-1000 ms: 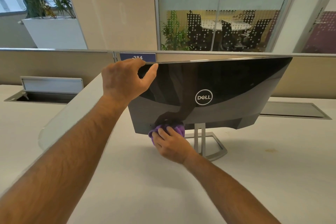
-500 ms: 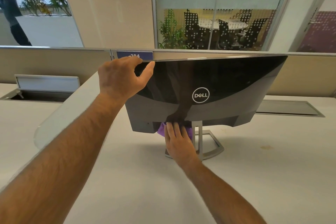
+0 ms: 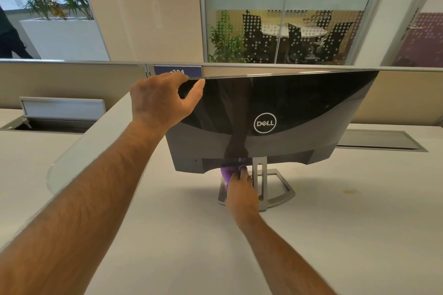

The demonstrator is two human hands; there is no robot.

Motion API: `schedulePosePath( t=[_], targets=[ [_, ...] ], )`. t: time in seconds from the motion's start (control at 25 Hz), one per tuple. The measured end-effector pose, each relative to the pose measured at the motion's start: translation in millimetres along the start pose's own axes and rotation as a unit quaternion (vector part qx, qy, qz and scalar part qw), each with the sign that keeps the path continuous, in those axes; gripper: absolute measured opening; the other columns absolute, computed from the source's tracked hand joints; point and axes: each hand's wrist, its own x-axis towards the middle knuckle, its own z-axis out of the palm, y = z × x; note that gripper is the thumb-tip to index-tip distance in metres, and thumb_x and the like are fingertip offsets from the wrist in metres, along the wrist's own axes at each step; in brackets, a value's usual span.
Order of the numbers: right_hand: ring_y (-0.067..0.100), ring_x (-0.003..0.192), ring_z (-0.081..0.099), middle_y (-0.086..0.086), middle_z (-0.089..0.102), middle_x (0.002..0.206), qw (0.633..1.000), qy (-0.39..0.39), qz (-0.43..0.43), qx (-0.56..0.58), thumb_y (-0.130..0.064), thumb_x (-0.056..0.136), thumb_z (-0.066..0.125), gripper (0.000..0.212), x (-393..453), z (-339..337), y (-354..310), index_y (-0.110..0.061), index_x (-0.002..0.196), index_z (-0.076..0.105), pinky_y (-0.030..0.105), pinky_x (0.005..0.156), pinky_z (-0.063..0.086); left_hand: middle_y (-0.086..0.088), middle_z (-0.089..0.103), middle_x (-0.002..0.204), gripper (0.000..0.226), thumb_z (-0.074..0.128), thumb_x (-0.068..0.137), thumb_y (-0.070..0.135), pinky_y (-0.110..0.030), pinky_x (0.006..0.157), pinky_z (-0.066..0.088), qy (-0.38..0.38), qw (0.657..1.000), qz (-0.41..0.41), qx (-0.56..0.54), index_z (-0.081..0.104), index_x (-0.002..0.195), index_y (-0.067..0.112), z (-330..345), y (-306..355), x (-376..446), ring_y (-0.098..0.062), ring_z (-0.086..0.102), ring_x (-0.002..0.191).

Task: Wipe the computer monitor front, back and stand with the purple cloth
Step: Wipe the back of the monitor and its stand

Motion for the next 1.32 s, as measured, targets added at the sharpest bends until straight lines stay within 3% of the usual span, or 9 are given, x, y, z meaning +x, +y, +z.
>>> schedulePosePath(
  t=[0.12,0.24,0.4,0.56,0.72,0.92,1.08,1.32],
  targets=[
    [0.029,0.122,0.056,0.011,0.053,0.14,0.995,0.073,0.004,0.068,-0.033,0.086,0.074,0.066,1.1,-0.8,1.9,-0.008,0.141,0.048,0.037,0.099,0.05,-0.006,0.076,0.091,0.058,0.044,0.092,0.065,-0.03,0.065,0.054,-0.004,1.0,-0.012,0.003,0.075,0.1,0.017,0.7,-0.1,1.3,-0.025,0.071,0.075],
    [0.032,0.107,0.066,0.014,0.066,0.124,0.987,0.119,-0.027,0.105,-0.026,0.07,0.088,0.067,0.1,5.8,4.1,-0.003,0.127,0.063,0.039,0.086,0.056,-0.006,0.076,0.091,0.058,0.044,0.092,0.065,-0.029,0.065,0.054,0.0,1.0,-0.012,0.001,0.075,0.101,0.017,2.0,-0.4,1.1,-0.025,0.071,0.075],
    [0.026,0.11,0.064,0.01,0.065,0.126,0.969,0.115,-0.169,0.138,-0.02,0.07,0.087,0.067,-14.7,8.7,7.0,-0.005,0.129,0.06,0.029,0.085,0.055,-0.006,0.076,0.092,0.059,0.043,0.092,0.065,-0.03,0.066,0.054,-0.003,1.0,-0.016,0.001,0.075,0.103,0.017,2.3,0.1,0.8,-0.025,0.071,0.077],
    [0.019,0.108,0.063,0.002,0.064,0.125,0.937,0.093,-0.333,0.057,-0.03,0.061,0.092,0.079,-54.1,12.1,15.5,-0.015,0.13,0.057,0.022,0.08,0.055,-0.006,0.076,0.089,0.059,0.043,0.093,0.064,-0.028,0.065,0.051,0.008,1.0,-0.016,0.004,0.076,0.102,0.016,4.4,0.6,0.7,-0.025,0.071,0.074],
    [0.025,0.111,0.062,0.006,0.06,0.131,0.961,0.071,-0.267,-0.029,-0.029,0.058,0.094,0.086,-37.7,13.1,26.1,-0.018,0.133,0.054,0.032,0.082,0.057,-0.006,0.076,0.084,0.058,0.045,0.093,0.064,-0.025,0.064,0.046,0.012,1.0,-0.023,0.011,0.076,0.1,0.015,4.7,1.7,3.2,-0.025,0.07,0.072],
    [0.039,0.131,0.041,0.016,0.034,0.15,0.959,-0.084,-0.222,-0.151,-0.023,0.08,0.078,0.08,-16.9,9.6,12.1,-0.015,0.146,0.033,0.055,0.101,0.044,-0.007,0.076,0.086,0.059,0.044,0.094,0.064,-0.028,0.066,0.05,0.005,1.0,-0.025,0.007,0.076,0.1,0.015,3.9,1.9,1.5,-0.026,0.07,0.073],
    [0.039,0.13,0.041,0.018,0.035,0.148,0.958,-0.114,-0.188,-0.182,-0.026,0.085,0.073,0.075,-16.5,15.6,11.7,-0.014,0.146,0.031,0.054,0.103,0.042,-0.007,0.076,0.086,0.059,0.043,0.094,0.064,-0.029,0.066,0.051,0.004,0.999,-0.031,0.009,0.076,0.1,0.015,3.3,2.8,2.3,-0.025,0.07,0.072],
    [0.037,0.119,0.052,0.019,0.052,0.132,0.95,-0.124,-0.15,-0.243,-0.024,0.09,0.067,0.053,-16.9,14.3,28.2,-0.008,0.135,0.046,0.049,0.1,0.046,-0.007,0.076,0.089,0.059,0.043,0.094,0.064,-0.032,0.067,0.055,0.005,0.999,-0.037,-0.004,0.076,0.101,0.015,4.1,2.9,0.7,-0.025,0.07,0.074]
  ],
)
